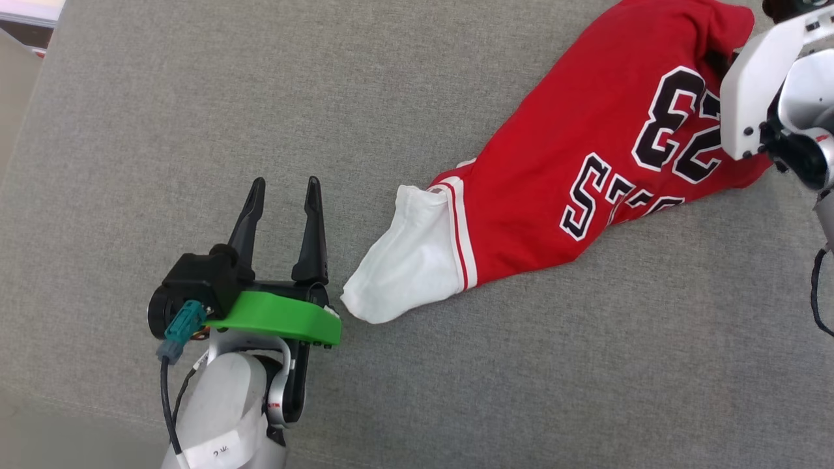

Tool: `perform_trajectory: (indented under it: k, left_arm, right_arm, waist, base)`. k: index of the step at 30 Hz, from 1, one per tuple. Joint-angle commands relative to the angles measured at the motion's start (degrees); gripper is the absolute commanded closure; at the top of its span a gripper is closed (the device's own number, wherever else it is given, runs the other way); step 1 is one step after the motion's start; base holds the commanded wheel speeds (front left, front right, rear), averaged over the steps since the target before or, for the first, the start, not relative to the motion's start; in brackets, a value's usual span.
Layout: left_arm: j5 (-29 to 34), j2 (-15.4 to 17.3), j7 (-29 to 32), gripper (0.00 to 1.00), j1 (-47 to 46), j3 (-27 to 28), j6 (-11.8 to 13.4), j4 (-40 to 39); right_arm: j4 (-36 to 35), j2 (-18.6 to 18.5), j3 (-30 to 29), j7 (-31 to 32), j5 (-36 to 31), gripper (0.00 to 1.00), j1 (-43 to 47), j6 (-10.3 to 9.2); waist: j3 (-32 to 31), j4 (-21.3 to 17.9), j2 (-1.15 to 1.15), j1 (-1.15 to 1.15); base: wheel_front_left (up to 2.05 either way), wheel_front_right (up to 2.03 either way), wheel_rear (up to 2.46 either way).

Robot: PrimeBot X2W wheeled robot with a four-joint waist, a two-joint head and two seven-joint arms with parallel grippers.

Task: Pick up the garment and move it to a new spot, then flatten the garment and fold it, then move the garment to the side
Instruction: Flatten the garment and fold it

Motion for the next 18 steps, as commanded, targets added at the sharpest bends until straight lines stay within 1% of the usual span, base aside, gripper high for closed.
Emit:
perform_trajectory:
  k: [1,2,5,7,11,13,18]
  left_arm:
    - [0.9,-0.5,-0.3,0.0,-1.0,0.4,-0.3,0.3]
    - [1.1,-0.6,-0.3,0.0,-0.9,0.5,-0.5,0.6]
    - [1.6,-0.8,-0.3,0.0,-0.4,1.0,-0.7,1.1]
    - [2.0,-0.8,-0.3,0.0,0.1,1.3,-0.9,1.4]
    - [2.6,-0.6,-0.3,0.0,1.4,2.2,-1.1,2.0]
    - [2.8,-0.4,-0.3,0.0,2.2,2.6,-1.0,2.2]
    - [3.0,0.2,-0.3,0.0,3.7,3.2,-0.8,2.5]
  right_arm:
    - [0.9,0.2,0.5,-1.8,0.5,0.09,1.2,-0.04]
    - [1.7,0.5,0.6,-3.5,0.9,0.0,1.7,-0.04]
    - [3.0,0.9,0.8,-9.2,0.9,0.0,2.8,-0.04]
    - [3.6,1.3,0.0,-14.5,0.4,0.0,3.5,-0.04]
    - [4.4,2.6,-2.4,-24.5,-2.0,0.0,6.4,-0.04]
    - [4.2,3.5,-4.0,-28.5,-3.3,0.0,8.3,-0.04]
    - [1.9,5.5,-8.2,-34.4,-6.0,0.0,14.0,-0.04]
  waist:
    - [-0.4,0.0,0.0,-0.01]
    - [-0.7,0.0,0.0,-0.01]
    - [-2.0,-0.3,0.0,-0.01]
    - [-3.1,-0.6,0.0,-0.01]
    - [-5.9,-1.6,0.0,-0.01]
    - [-7.3,-2.3,0.0,-0.01]
    - [-10.1,-3.8,0.0,-0.01]
  base:
    - [0.0,0.0,0.0]
    - [0.0,0.0,0.0]
    - [0.0,0.0,0.0]
    - [0.0,0.0,0.0]
    - [0.0,0.0,0.0]
    - [0.0,0.0,0.0]
    - [0.0,0.0,0.0]
